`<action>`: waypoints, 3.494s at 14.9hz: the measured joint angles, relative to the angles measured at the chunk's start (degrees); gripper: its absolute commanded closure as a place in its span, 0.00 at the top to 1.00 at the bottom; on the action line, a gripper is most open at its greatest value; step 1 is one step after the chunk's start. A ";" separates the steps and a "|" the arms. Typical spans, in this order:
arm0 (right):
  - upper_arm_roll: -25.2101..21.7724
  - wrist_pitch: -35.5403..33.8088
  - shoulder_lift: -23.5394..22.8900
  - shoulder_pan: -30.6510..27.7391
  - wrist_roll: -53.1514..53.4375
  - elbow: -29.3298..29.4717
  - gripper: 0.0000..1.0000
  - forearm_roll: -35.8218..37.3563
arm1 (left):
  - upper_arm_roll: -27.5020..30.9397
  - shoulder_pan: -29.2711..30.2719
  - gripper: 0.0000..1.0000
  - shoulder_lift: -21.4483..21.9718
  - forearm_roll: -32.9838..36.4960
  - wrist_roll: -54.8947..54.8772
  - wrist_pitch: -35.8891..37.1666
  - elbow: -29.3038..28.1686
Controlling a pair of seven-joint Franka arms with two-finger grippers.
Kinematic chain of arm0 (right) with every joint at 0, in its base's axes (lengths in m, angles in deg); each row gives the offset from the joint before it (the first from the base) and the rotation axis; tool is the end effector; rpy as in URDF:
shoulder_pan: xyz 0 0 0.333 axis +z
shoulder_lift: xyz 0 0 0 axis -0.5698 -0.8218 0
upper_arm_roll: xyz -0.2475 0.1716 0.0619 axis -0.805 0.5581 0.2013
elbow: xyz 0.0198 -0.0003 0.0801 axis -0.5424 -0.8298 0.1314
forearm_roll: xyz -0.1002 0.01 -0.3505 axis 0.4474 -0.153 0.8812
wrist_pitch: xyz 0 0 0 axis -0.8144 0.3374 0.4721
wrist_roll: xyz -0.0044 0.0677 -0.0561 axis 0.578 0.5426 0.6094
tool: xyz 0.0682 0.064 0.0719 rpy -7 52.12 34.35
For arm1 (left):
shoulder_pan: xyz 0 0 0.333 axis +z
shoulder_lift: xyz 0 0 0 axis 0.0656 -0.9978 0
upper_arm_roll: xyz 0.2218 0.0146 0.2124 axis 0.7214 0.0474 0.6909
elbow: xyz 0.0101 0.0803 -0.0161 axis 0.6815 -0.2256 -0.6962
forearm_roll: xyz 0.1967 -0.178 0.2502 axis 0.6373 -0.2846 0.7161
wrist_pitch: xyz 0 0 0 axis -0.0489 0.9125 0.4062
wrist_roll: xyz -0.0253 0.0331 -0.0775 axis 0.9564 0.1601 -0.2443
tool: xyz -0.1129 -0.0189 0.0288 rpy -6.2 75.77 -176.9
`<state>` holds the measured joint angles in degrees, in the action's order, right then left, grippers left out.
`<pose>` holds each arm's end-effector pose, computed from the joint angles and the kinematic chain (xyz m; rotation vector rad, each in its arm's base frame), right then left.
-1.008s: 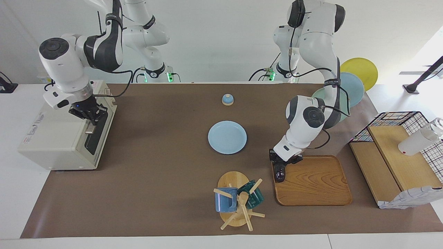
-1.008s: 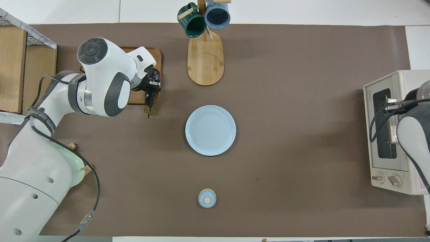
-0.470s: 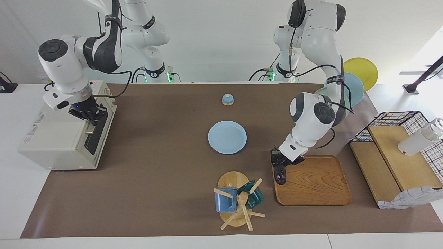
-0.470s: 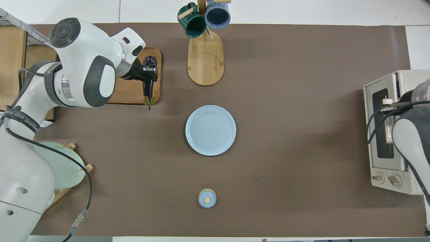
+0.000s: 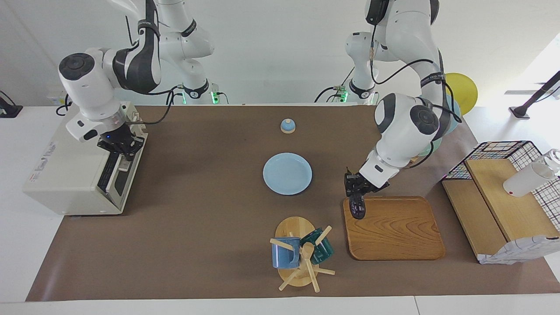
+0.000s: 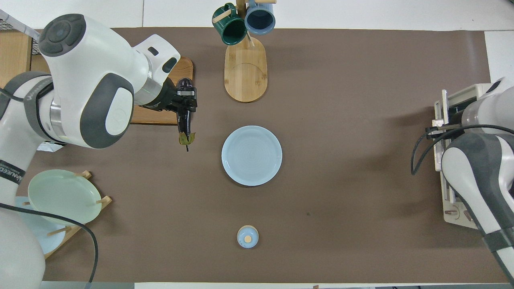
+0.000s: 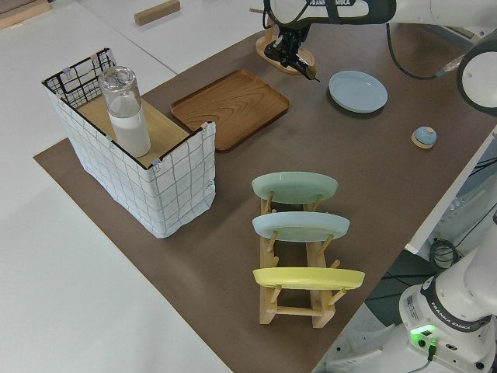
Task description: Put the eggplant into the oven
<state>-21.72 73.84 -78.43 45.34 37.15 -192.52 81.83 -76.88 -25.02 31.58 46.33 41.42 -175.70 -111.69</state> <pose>0.5224 -0.0362 0.4285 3.0665 0.0980 -0.0006 0.5561 -0.2618 0.4740 2.9284 -0.0452 -0.0662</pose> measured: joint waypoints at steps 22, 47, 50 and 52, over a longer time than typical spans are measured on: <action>0.22 17.43 -5.43 7.17 9.08 -11.36 0.00 -6.37 | 0.28 -17.50 1.00 -4.24 -0.02 13.05 -33.55 -21.31; 6.32 3.93 -30.16 39.63 50.50 26.96 0.85 -4.54 | 1.33 13.43 1.00 14.65 8.42 -13.28 15.52 -3.58; 6.30 8.43 -29.95 40.73 50.51 23.72 0.81 -3.29 | 1.13 13.41 1.00 17.93 8.47 -13.28 15.91 -7.32; 6.31 9.23 -29.40 41.38 50.51 22.56 0.78 -3.23 | 1.06 13.36 1.00 18.86 8.47 -13.28 15.72 -8.08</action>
<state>-15.41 83.08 -107.83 86.72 87.67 -169.96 78.60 -75.83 -11.66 50.44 54.81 28.14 -159.98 -119.77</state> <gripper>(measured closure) 0.163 0.000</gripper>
